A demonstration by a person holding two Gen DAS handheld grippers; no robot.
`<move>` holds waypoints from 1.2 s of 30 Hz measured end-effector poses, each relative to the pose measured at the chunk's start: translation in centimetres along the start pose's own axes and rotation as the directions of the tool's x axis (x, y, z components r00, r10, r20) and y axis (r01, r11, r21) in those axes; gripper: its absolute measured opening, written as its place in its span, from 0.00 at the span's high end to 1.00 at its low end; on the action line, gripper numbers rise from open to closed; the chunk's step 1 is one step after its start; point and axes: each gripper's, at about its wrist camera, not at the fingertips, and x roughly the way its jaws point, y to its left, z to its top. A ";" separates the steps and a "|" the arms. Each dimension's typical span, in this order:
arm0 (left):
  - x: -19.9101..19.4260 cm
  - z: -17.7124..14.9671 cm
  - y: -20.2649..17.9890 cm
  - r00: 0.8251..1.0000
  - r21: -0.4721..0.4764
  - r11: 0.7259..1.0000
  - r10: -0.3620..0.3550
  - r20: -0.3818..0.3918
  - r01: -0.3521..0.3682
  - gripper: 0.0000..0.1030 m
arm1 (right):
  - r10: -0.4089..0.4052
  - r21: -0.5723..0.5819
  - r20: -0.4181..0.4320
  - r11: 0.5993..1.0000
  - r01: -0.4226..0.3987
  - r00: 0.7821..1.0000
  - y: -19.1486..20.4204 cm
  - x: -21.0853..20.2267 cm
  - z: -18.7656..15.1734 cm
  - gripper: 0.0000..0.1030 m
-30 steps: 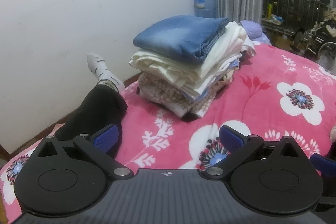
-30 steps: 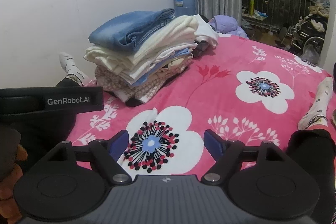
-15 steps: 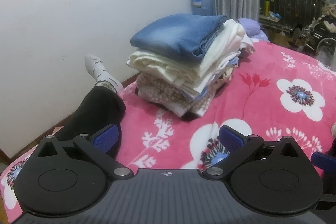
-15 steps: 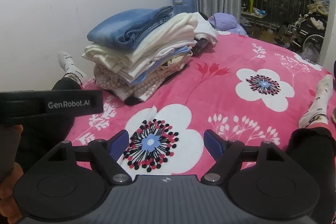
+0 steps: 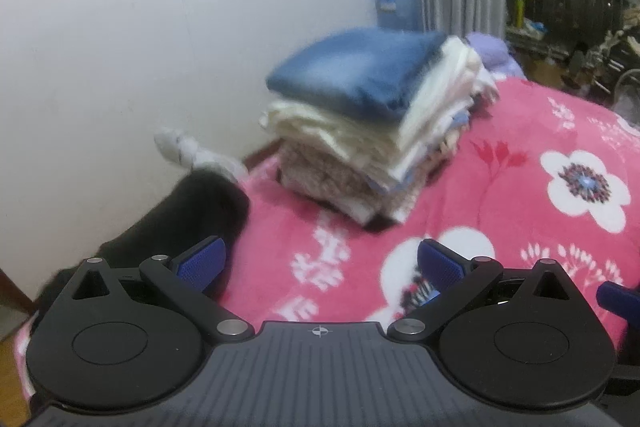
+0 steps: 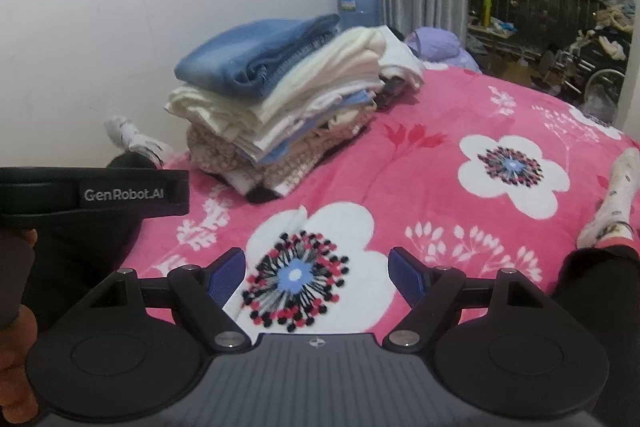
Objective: Fold clothes
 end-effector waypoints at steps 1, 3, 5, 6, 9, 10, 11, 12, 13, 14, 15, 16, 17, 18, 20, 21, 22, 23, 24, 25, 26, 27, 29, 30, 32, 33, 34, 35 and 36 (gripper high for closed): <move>-0.5 0.2 0.1 1.000 0.002 1.000 0.007 0.026 -0.007 0.00 | 0.002 -0.002 0.003 1.000 -0.002 1.000 0.0 0.0 0.0 0.21; -0.9 0.6 0.2 0.999 0.002 1.000 0.001 0.051 -0.001 0.00 | 0.005 -0.005 0.010 1.000 -0.004 1.000 0.1 -0.2 0.1 0.19; -1.2 0.9 0.3 0.998 0.009 1.000 -0.014 0.062 0.013 0.00 | -0.006 -0.004 0.019 1.000 0.006 1.000 -0.2 -0.5 0.2 0.18; -1.1 0.9 0.3 0.998 0.020 0.999 -0.031 0.058 0.030 0.00 | -0.014 0.002 0.017 1.000 0.014 1.000 -0.3 -0.6 0.3 0.18; -0.9 0.9 0.4 0.996 0.037 0.996 -0.078 0.036 0.076 0.00 | -0.058 0.008 0.004 0.998 0.058 0.998 -1.1 -0.5 0.6 0.18; -0.7 0.9 0.5 0.995 0.034 0.995 -0.096 0.025 0.095 0.00 | -0.075 0.010 0.002 0.997 0.075 0.997 -1.4 -0.5 0.8 0.18; -0.6 0.9 0.7 0.993 0.020 0.993 -0.119 0.010 0.119 0.00 | -0.094 0.015 0.006 0.996 0.093 0.996 -1.8 -0.8 1.3 0.18; -0.5 0.9 0.8 0.988 0.002 0.988 -0.153 -0.003 0.153 0.00 | -0.112 0.021 0.010 0.994 0.111 0.994 -2.1 -1.0 1.7 0.18; -0.3 1.0 0.9 0.982 -0.012 0.982 -0.188 -0.012 0.187 0.00 | -0.130 0.027 0.014 0.991 0.129 0.991 -2.4 -1.2 2.1 0.18; -0.1 1.0 0.9 0.975 -0.026 0.975 -0.222 -0.020 0.221 0.00 | -0.148 0.033 0.018 0.989 0.147 0.989 -2.7 -1.4 2.6 0.18; 0.1 1.1 0.8 0.970 -0.034 0.969 -0.244 -0.020 0.243 0.01 | -0.158 0.041 0.021 0.987 0.157 0.987 -3.0 -1.6 3.0 0.18; 0.2 1.0 0.6 0.969 -0.029 0.968 -0.248 -0.010 0.248 0.02 | -0.141 0.057 0.025 0.989 0.140 0.990 -2.9 -1.7 3.6 0.18; 0.4 0.9 0.6 0.975 -0.020 0.974 -0.224 -0.004 0.224 0.02 | -0.131 0.069 0.027 0.989 0.128 0.991 -2.7 -1.6 4.1 0.19; 0.9 1.0 0.8 0.977 -0.013 0.977 -0.214 0.001 0.214 0.02 | -0.141 0.068 0.025 0.988 0.139 0.990 -2.3 -1.3 4.3 0.19; 1.9 1.3 1.4 0.980 -0.007 0.980 -0.201 0.007 0.201 0.01 | -0.140 0.071 0.022 0.988 0.138 0.990 -1.5 -0.3 4.5 0.19; 2.4 1.5 1.8 0.980 -0.009 0.980 -0.198 0.007 0.199 0.01 | -0.132 0.074 0.019 0.989 0.130 0.991 -1.2 0.3 4.5 0.19; 3.0 1.8 2.2 0.981 -0.011 0.981 -0.196 0.007 0.196 0.01 | -0.120 0.080 0.012 0.990 0.119 0.993 -1.0 0.8 4.4 0.18; 3.3 1.9 2.5 0.982 -0.014 0.982 -0.187 0.015 0.187 0.01 | -0.116 0.083 0.006 0.990 0.115 0.993 -0.8 1.3 4.3 0.18; 3.5 2.0 2.6 0.983 -0.014 0.983 -0.180 0.023 0.181 0.01 | -0.113 0.084 -0.002 0.990 0.113 0.994 -0.6 1.9 4.2 0.18; 3.8 2.0 2.8 0.984 -0.012 0.984 -0.176 0.024 0.177 0.01 | -0.117 0.078 -0.017 0.990 0.118 0.993 -0.2 2.6 4.1 0.18; 4.1 2.1 3.0 0.984 -0.011 0.985 -0.175 0.022 0.175 0.01 | -0.118 0.068 -0.030 0.990 0.120 0.993 0.2 3.1 4.0 0.18; 4.3 2.2 3.1 0.985 -0.014 0.985 -0.171 0.022 0.171 0.01 | -0.114 0.058 -0.043 0.992 0.116 0.993 0.6 3.6 4.0 0.18; 4.7 2.4 3.6 0.986 -0.027 0.986 -0.165 0.026 0.166 0.01 | -0.101 0.036 -0.060 0.994 0.104 0.993 1.4 4.3 3.9 0.18; 4.8 2.5 3.8 0.986 -0.035 0.986 -0.164 0.027 0.165 0.01 | -0.094 0.022 -0.064 0.995 0.095 0.994 1.8 4.6 3.9 0.18; 5.1 2.7 4.2 0.987 -0.046 0.986 -0.161 0.029 0.162 0.01 | -0.087 -0.005 -0.065 0.996 0.087 0.994 2.7 5.1 3.9 0.18; 5.1 2.8 4.3 0.987 -0.046 0.986 -0.158 0.033 0.160 0.01 | -0.083 -0.013 -0.065 0.997 0.082 0.994 3.0 5.2 3.8 0.18; 5.1 2.9 4.4 0.987 -0.046 0.986 -0.156 0.036 0.157 0.01 | -0.078 -0.021 -0.065 0.997 0.076 0.995 3.3 5.4 3.8 0.18; 5.1 3.0 4.5 0.988 -0.043 0.987 -0.150 0.040 0.152 0.01 | -0.073 -0.028 -0.065 0.997 0.071 0.995 3.6 5.6 3.8 0.18; 5.0 3.1 4.6 0.988 -0.040 0.988 -0.148 0.042 0.150 0.01 | -0.068 -0.031 -0.066 0.997 0.066 0.995 3.7 5.6 3.8 0.18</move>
